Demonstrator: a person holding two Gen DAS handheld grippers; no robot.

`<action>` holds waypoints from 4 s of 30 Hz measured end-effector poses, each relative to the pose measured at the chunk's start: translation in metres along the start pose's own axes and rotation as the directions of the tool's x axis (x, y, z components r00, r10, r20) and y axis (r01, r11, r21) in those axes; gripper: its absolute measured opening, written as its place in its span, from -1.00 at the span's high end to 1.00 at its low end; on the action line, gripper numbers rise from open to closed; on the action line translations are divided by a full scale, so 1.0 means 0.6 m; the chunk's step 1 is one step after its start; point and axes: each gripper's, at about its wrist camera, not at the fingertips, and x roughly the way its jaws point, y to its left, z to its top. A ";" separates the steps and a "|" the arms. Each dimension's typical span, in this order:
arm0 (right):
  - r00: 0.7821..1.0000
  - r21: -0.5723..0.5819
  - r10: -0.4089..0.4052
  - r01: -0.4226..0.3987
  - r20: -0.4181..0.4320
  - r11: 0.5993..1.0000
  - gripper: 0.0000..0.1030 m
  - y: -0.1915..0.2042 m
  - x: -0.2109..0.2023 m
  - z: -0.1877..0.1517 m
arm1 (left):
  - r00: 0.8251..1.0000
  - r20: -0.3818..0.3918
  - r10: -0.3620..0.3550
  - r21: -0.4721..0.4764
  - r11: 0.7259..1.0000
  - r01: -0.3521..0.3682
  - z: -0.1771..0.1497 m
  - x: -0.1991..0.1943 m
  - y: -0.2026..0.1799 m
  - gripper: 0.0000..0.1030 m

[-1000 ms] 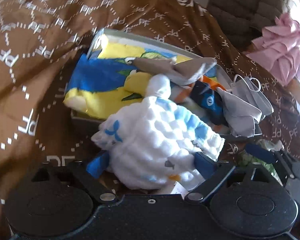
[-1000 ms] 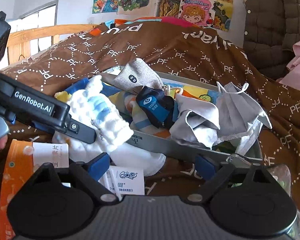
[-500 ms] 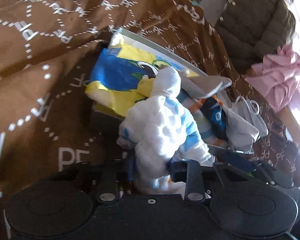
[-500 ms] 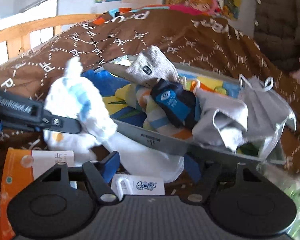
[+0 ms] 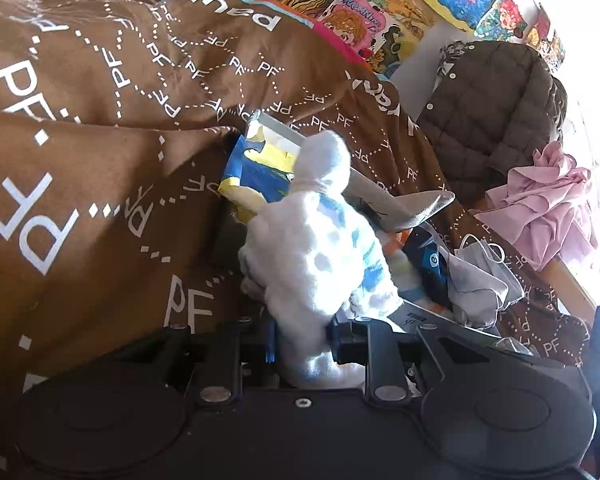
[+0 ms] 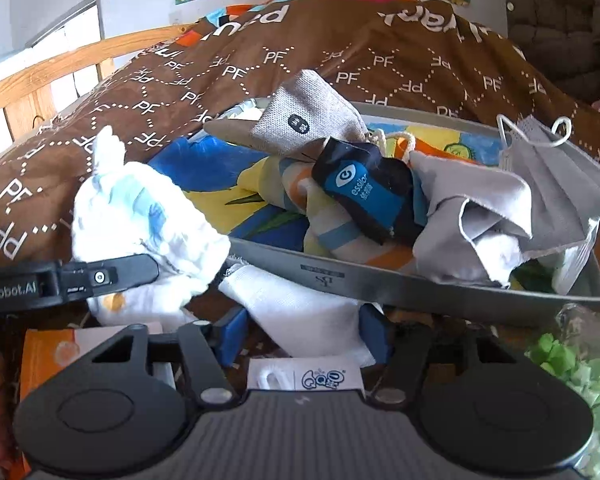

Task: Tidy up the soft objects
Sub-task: 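Lift the white towel with left tool while right tool lifts the white cloth, then lower the towel into the tray and open left tool while right tool releases the cloth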

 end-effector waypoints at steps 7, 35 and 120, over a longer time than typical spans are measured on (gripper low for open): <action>0.999 0.022 -0.026 0.025 0.028 0.999 0.53 -0.005 0.001 -0.005 | 1.000 0.008 -0.011 0.006 1.000 0.011 -0.006 -0.002 0.002 0.49; 0.938 0.074 0.149 -0.180 0.312 0.981 0.87 -0.025 -0.122 0.031 | 0.993 0.030 0.113 0.127 0.985 -0.116 0.078 -0.063 -0.100 0.54; 0.944 0.292 0.023 -0.124 0.328 0.948 -0.53 -0.186 -0.067 0.070 | 0.955 -0.016 0.296 0.156 0.944 -0.290 0.130 0.110 -0.156 -0.59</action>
